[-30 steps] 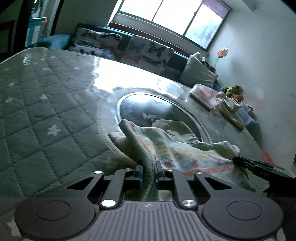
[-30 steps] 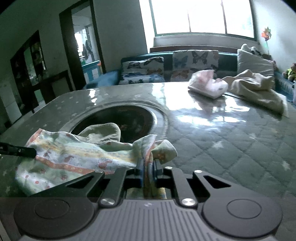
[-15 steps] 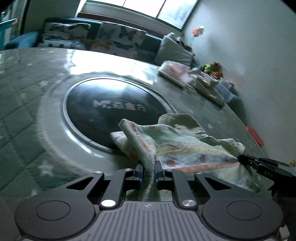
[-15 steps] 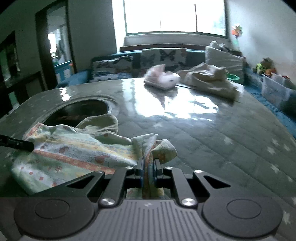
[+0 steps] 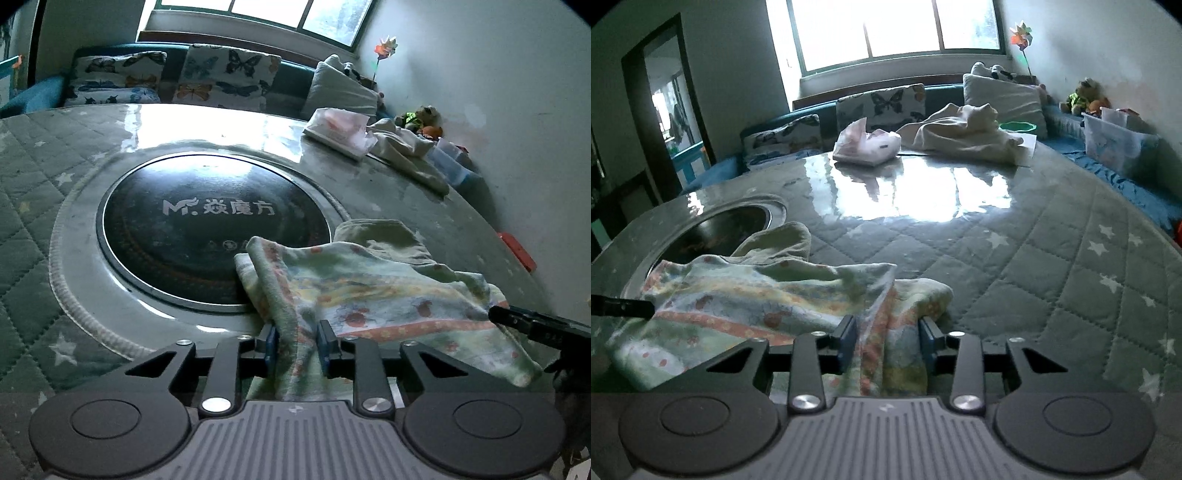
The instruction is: Fold clothes
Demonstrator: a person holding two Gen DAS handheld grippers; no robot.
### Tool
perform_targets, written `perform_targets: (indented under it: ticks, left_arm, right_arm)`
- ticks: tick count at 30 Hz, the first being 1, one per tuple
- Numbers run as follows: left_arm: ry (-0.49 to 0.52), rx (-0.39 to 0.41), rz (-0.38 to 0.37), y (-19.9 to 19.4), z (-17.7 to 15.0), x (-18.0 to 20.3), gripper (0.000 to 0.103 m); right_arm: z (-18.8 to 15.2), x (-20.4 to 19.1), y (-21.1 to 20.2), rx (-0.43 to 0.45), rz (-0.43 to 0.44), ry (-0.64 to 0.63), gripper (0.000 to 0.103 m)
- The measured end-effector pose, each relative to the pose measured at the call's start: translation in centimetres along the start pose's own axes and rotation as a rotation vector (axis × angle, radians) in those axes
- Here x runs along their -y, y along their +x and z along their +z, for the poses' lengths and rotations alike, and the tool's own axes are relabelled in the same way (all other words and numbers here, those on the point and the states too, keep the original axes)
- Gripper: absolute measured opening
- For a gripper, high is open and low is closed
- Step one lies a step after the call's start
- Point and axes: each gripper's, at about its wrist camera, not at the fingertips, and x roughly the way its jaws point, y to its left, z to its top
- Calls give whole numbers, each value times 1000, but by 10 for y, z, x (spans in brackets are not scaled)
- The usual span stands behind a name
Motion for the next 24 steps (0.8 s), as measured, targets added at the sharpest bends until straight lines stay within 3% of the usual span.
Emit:
perform_targets:
  ticks: [7,9,11,13,24]
  left_arm:
    - [6,-2,13,3,-1,1,25]
    - [9,-5,9,3,-1,2,24]
    - [12,-8,5,4,-1,3,20]
    - [25,-8,4,5,1,7,16]
    - [125,-13,-51,34,20,47,15]
  right_arm:
    - [3,3,6,9,10,17,41]
    - [3,2,7,9,8,7,36]
    - [3,-2,7,6,12,-14,19]
    - [3,-3,7,8,17,-20,14]
    - [9,19,-10,53,-120,-48,5]
